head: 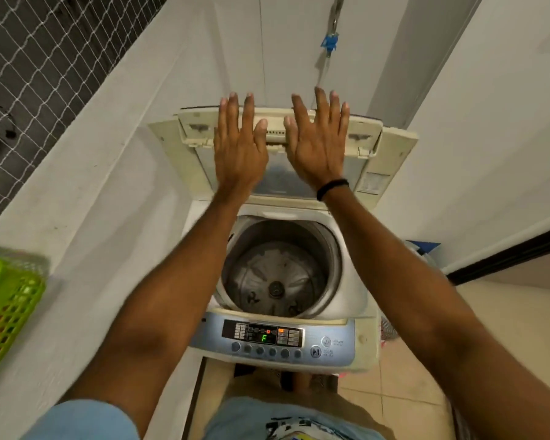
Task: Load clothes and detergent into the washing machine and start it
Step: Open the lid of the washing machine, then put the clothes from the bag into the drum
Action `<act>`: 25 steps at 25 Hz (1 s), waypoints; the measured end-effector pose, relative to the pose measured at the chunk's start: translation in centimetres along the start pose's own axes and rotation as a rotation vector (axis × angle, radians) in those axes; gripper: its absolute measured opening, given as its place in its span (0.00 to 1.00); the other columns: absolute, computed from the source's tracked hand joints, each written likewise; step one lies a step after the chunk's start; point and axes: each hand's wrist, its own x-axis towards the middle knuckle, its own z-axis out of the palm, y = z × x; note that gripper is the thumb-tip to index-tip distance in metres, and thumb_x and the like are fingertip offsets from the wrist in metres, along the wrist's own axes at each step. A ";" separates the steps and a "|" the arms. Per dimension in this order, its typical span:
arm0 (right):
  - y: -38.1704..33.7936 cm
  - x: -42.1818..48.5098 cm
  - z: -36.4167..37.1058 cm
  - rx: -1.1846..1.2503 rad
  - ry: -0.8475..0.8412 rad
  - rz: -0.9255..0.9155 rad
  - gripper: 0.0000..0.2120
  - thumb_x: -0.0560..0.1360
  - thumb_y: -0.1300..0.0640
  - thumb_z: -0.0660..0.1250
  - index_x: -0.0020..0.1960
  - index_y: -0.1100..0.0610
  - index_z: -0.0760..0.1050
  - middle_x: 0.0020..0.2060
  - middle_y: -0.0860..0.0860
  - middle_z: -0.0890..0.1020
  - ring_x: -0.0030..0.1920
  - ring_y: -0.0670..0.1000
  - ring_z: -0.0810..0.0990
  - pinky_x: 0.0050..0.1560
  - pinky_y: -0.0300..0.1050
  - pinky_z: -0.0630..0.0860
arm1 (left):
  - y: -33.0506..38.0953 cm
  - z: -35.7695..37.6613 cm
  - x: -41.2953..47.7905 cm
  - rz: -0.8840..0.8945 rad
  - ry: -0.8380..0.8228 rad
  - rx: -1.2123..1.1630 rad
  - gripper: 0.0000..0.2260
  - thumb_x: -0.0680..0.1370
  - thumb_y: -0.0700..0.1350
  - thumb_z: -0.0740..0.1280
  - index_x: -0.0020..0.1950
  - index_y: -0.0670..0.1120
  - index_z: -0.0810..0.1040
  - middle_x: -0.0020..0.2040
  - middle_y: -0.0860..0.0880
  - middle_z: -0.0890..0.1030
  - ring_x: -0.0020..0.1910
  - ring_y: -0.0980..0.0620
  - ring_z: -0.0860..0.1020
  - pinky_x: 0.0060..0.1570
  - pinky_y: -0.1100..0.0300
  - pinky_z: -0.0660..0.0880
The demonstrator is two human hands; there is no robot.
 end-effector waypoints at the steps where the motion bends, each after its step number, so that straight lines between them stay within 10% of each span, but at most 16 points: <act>1: 0.4 1.4 0.5 -0.018 -0.029 0.008 0.27 0.82 0.41 0.45 0.78 0.48 0.59 0.78 0.59 0.59 0.78 0.61 0.53 0.77 0.62 0.46 | 0.1 0.2 1.6 0.005 -0.051 -0.006 0.25 0.84 0.57 0.45 0.80 0.50 0.55 0.80 0.46 0.56 0.80 0.46 0.52 0.77 0.46 0.55; 13: 1.4 -2.7 -1.3 0.029 -0.181 0.040 0.34 0.76 0.61 0.61 0.79 0.61 0.52 0.77 0.68 0.50 0.77 0.67 0.52 0.74 0.57 0.62 | 0.1 1.2 2.8 0.055 -0.062 -0.046 0.30 0.82 0.61 0.39 0.81 0.49 0.52 0.81 0.42 0.52 0.80 0.41 0.50 0.78 0.51 0.45; 16: 2.8 -8.5 -5.4 0.205 -0.145 0.132 0.23 0.78 0.60 0.61 0.72 0.59 0.68 0.72 0.62 0.69 0.68 0.61 0.73 0.64 0.50 0.74 | 1.0 0.6 0.9 -0.005 0.012 -0.130 0.29 0.83 0.59 0.43 0.80 0.46 0.56 0.80 0.40 0.56 0.79 0.40 0.53 0.74 0.64 0.38; 20: 8.0 -18.8 -8.6 0.365 0.005 0.461 0.11 0.78 0.56 0.62 0.53 0.57 0.82 0.47 0.53 0.87 0.48 0.53 0.84 0.49 0.43 0.77 | 5.4 0.9 -9.9 0.030 0.180 -0.412 0.20 0.81 0.47 0.60 0.73 0.42 0.71 0.71 0.39 0.73 0.72 0.40 0.69 0.76 0.59 0.55; 25: 19.1 -32.4 -5.6 0.357 -0.210 0.993 0.16 0.76 0.54 0.63 0.31 0.58 0.73 0.30 0.54 0.80 0.33 0.54 0.79 0.34 0.49 0.75 | 14.6 1.0 -29.1 0.054 -0.533 -0.711 0.09 0.81 0.42 0.64 0.56 0.44 0.82 0.49 0.46 0.84 0.49 0.49 0.82 0.47 0.60 0.76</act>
